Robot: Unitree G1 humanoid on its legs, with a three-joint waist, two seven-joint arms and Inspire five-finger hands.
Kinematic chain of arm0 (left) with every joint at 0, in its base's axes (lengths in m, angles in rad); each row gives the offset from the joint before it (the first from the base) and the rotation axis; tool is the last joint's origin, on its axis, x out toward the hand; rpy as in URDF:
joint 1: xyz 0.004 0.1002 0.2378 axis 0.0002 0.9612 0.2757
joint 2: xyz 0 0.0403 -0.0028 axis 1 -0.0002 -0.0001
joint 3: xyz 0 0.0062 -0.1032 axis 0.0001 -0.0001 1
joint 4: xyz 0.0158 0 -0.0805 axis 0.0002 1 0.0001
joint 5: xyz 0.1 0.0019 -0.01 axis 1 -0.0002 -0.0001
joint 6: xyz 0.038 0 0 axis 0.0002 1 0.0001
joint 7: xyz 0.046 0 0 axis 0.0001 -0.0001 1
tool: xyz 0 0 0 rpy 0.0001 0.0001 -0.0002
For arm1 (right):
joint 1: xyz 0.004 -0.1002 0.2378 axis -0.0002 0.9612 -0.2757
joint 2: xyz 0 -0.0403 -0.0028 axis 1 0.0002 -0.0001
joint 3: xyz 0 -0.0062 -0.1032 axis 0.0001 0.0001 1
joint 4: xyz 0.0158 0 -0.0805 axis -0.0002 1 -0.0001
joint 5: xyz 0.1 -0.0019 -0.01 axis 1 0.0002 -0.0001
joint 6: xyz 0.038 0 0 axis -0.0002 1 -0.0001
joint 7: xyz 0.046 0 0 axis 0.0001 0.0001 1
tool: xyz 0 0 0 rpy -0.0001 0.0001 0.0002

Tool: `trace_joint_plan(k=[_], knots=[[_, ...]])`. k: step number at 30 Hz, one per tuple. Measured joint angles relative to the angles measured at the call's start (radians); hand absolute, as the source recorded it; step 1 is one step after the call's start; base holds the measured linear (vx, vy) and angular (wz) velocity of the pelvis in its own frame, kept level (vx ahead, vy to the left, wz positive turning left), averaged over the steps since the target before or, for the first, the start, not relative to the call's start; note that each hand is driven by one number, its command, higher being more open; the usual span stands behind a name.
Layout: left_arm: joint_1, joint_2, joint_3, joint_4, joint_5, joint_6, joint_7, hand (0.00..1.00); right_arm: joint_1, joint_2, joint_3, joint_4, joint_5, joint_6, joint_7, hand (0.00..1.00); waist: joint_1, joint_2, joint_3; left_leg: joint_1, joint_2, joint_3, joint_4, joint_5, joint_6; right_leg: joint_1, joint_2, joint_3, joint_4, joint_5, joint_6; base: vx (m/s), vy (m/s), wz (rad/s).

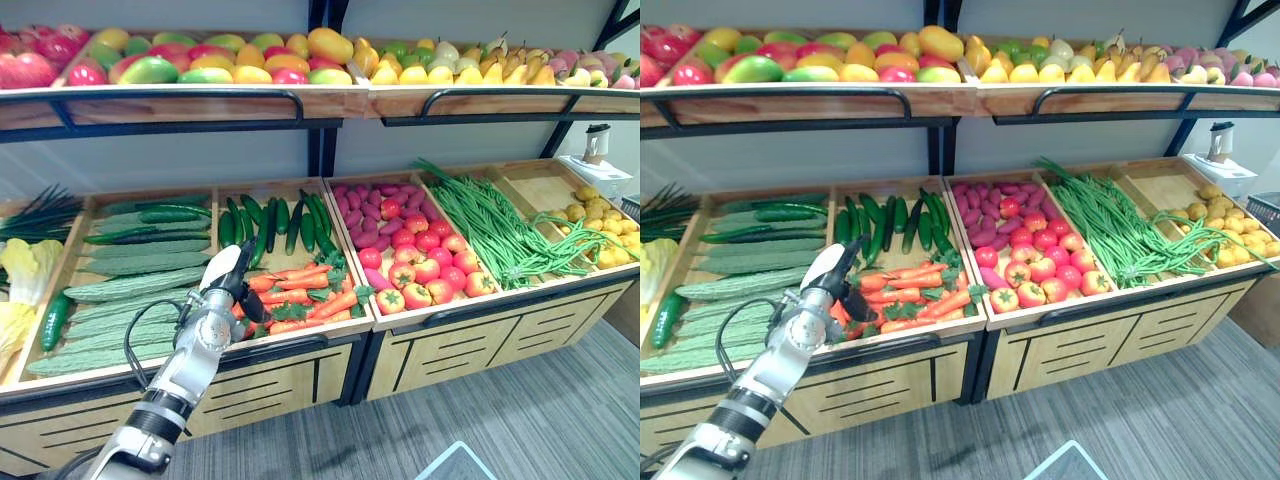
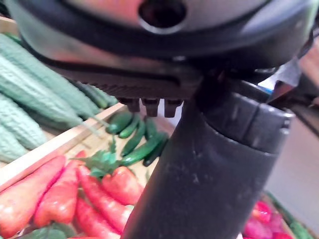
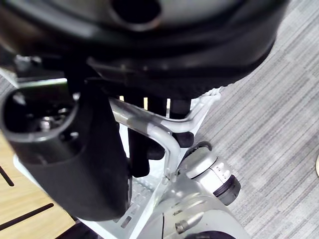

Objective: Pick vegetable in the basket

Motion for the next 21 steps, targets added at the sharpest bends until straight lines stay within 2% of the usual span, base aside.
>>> trace_joint_plan(k=[6, 10, 12, 14, 18, 21], knots=[[-0.001, 0.000, -0.034, 0.079, 0.008, 0.007, 0.023, 1.00, -0.019, 0.003, 0.006, 0.006, 0.012, -0.003, 0.001, 0.00, -0.010, 0.001, 0.008, 0.013, 0.014, 0.010, 0.006, -0.003, -0.004, -0.020, 0.021, 0.016, 0.061, 0.003, -0.003, 0.06, -0.008, -0.02], [-0.052, -0.014, -0.042, 0.147, 0.008, 0.005, 0.051, 1.00, -0.041, -0.001, 0.016, 0.001, 0.012, -0.018, 0.009, 0.00, -0.010, 0.019, 0.030, 0.010, 0.043, 0.022, 0.005, 0.003, -0.013, -0.042, 0.045, 0.035, 0.084, 0.011, -0.015, -0.04, -0.035, -0.12], [-0.108, -0.015, -0.040, 0.208, 0.008, 0.004, 0.066, 1.00, -0.060, -0.008, 0.046, -0.014, 0.033, -0.026, 0.016, 0.00, -0.010, 0.029, 0.055, -0.010, 0.057, 0.039, 0.001, 0.011, -0.022, -0.072, 0.058, 0.047, 0.086, 0.015, -0.021, -0.12, -0.046, -0.28], [-0.166, -0.026, -0.030, 0.230, 0.006, -0.007, 0.075, 1.00, -0.067, -0.009, 0.049, -0.051, 0.042, -0.029, 0.027, 0.00, -0.014, 0.033, 0.080, -0.060, 0.065, 0.041, 0.001, 0.025, -0.018, -0.118, 0.066, 0.062, 0.078, 0.018, -0.025, -0.20, -0.065, -0.15], [-0.272, -0.060, -0.017, 0.293, -0.029, -0.067, 0.090, 1.00, -0.070, -0.010, 0.057, -0.095, 0.083, -0.030, 0.040, 0.00, -0.021, 0.024, 0.149, -0.106, 0.081, 0.068, 0.001, 0.036, -0.009, -0.171, 0.074, 0.076, 0.070, 0.040, -0.027, -0.19, -0.020, -0.16], [-0.356, -0.066, 0.018, 0.338, -0.028, -0.083, 0.091, 1.00, -0.073, -0.013, 0.082, -0.118, 0.112, -0.030, 0.039, 0.00, -0.025, 0.015, 0.177, -0.142, 0.082, 0.092, 0.001, 0.045, 0.003, -0.213, 0.071, 0.087, 0.068, 0.056, -0.017, -0.11, 0.040, -0.11]])
